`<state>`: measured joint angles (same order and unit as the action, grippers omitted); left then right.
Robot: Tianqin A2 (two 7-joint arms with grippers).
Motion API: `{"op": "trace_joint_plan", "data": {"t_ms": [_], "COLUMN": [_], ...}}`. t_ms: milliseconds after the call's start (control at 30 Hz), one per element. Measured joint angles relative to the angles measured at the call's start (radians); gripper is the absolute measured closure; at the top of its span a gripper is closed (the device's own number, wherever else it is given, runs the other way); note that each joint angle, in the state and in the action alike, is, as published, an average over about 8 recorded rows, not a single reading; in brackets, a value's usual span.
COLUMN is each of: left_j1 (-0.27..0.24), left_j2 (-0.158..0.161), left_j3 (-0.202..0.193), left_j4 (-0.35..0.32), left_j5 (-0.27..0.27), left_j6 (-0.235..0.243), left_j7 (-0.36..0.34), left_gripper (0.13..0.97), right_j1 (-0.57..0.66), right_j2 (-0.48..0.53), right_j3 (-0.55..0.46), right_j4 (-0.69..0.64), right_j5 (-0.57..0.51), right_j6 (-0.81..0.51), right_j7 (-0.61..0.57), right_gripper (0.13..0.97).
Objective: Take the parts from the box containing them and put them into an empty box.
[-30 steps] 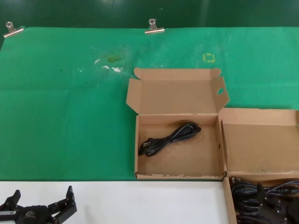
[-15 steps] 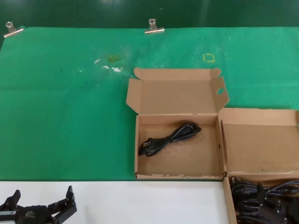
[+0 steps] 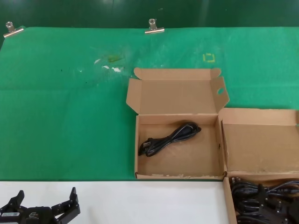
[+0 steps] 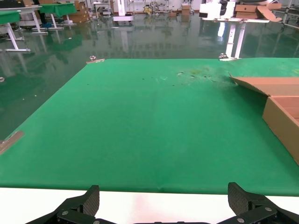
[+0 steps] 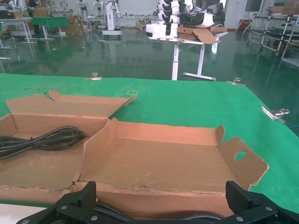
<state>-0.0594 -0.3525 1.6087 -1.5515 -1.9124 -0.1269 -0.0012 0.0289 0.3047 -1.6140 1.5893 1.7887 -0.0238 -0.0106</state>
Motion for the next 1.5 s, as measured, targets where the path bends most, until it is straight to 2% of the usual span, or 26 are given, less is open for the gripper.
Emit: {"op": "trace_joint_plan", "data": {"t_ms": [1500], "left_j1": [0.040], "left_j2": [0.036], "left_j3": [-0.006], "left_j4": [-0.033], "left_j5": [0.077], "left_j6": [0.086], "left_j7": [0.001], "left_gripper": [0.132], "right_j1": [-0.020], "right_j2": [-0.003], "right_j3": [0.010], "right_j4": [0.007], "right_j5": [0.008], "right_j6": [0.016], "right_j7": [0.007], "right_gripper": [0.129]}}
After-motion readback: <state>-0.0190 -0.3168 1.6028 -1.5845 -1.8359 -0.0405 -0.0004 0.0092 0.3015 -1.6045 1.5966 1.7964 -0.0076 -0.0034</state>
